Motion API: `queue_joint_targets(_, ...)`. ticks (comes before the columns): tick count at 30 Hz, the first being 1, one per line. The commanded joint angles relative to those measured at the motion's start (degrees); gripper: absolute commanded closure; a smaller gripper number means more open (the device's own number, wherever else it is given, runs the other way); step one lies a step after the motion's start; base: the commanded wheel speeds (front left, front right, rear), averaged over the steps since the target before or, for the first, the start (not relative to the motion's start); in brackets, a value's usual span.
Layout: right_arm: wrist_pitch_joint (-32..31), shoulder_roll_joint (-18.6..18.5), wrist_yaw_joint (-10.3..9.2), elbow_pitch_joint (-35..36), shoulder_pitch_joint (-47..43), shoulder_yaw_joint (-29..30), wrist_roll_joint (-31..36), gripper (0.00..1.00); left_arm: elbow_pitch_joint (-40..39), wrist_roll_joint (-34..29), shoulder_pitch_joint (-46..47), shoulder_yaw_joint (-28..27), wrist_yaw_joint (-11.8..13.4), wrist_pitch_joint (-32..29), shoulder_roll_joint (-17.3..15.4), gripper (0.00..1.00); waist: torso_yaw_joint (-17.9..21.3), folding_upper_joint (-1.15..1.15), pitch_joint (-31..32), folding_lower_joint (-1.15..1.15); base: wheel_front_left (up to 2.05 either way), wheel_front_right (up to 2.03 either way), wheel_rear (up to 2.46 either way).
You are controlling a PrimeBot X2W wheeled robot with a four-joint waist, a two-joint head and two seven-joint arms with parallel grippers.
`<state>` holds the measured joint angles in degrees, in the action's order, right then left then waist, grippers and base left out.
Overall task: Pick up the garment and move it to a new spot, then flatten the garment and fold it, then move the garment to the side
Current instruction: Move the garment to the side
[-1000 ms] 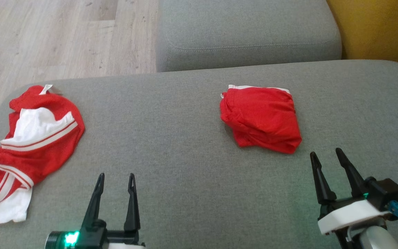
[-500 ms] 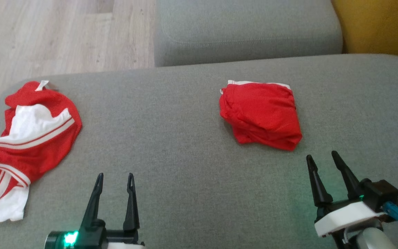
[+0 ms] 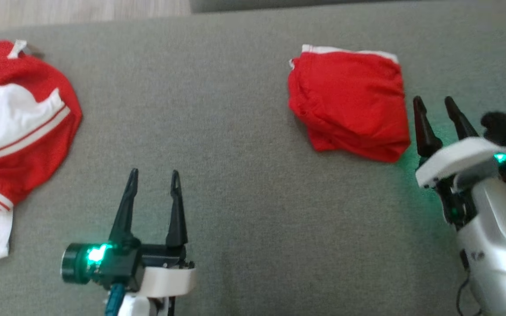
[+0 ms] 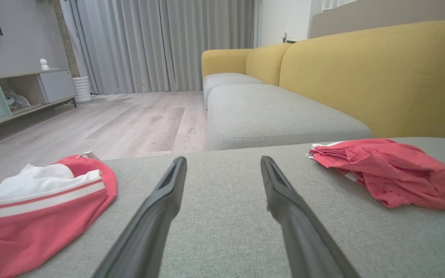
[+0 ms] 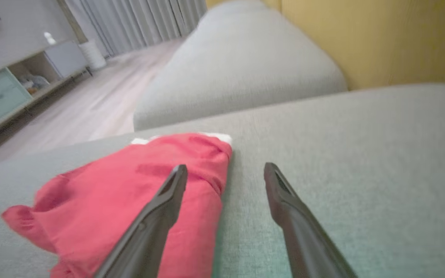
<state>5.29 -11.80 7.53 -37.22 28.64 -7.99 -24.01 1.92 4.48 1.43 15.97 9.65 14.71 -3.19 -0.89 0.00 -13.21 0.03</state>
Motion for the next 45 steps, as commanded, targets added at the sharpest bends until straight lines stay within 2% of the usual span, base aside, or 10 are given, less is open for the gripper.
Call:
queue_joint_targets(1,-1.9,-0.7,-0.04,-0.8,1.3,-2.2,-1.1,0.0,-1.4,0.1,2.1,-0.9,0.5,0.3,0.3,0.0,-0.9,0.0,-2.2,-0.03,0.0,0.0,0.0)
queue_joint_targets(4,-6.0,-0.3,-0.04,-5.0,3.5,-5.2,-4.7,0.0,-1.0,0.4,3.3,0.1,0.9,0.3,0.3,0.0,-1.4,0.0,-2.9,-0.03,0.0,0.0,0.0)
queue_joint_targets(5,-6.9,0.0,-0.04,-5.5,3.8,-6.2,-6.6,0.56,-0.8,0.5,3.6,0.3,1.0,0.3,0.3,0.0,-1.4,0.0,-3.0,-0.03,0.0,0.0,0.0)
queue_joint_targets(6,-7.5,0.1,-0.04,-5.6,3.9,-7.2,-8.4,1.0,-0.8,0.6,3.9,0.3,1.2,0.3,0.3,0.0,-1.3,0.0,-3.2,-0.03,0.0,0.0,0.0)
queue_joint_targets(14,-6.6,-5.3,-0.04,-1.0,5.3,-15.0,-15.9,1.0,-2.5,-0.1,4.4,-1.3,1.7,0.3,0.3,0.0,3.8,0.0,-5.6,-0.03,0.0,0.0,0.0)
queue_joint_targets(21,-7.8,-17.6,-0.04,3.5,7.7,-18.6,-19.0,1.0,-4.1,-1.2,8.2,-1.6,-0.7,0.3,0.3,0.0,9.7,0.0,-12.4,-0.03,0.0,0.0,0.0)
queue_joint_targets(30,-7.3,-30.3,-0.04,1.5,12.6,-17.0,-16.4,1.0,-6.2,-2.7,15.4,0.0,-5.2,0.3,0.1,0.0,12.4,0.0,-21.0,-0.03,0.0,0.0,0.0)
queue_joint_targets(39,-5.0,-36.6,-0.04,-7.1,15.1,-9.4,-12.6,1.0,-6.0,-3.2,19.1,2.3,-6.3,0.3,0.2,0.0,11.8,0.0,-24.4,-0.03,0.0,0.0,0.0)
queue_joint_targets(41,-3.6,-36.4,-0.04,-8.8,15.4,-7.8,-10.5,0.0,-5.9,-3.0,19.1,2.3,-6.2,0.3,0.2,0.0,11.8,0.0,-24.4,-0.03,0.0,0.0,0.0)
queue_joint_targets(45,-0.4,-34.1,-0.04,-10.8,16.3,-5.8,-5.7,0.0,-5.2,-2.7,18.9,2.2,-6.3,0.3,0.2,0.0,11.7,0.0,-23.5,-0.03,0.0,0.0,0.0)
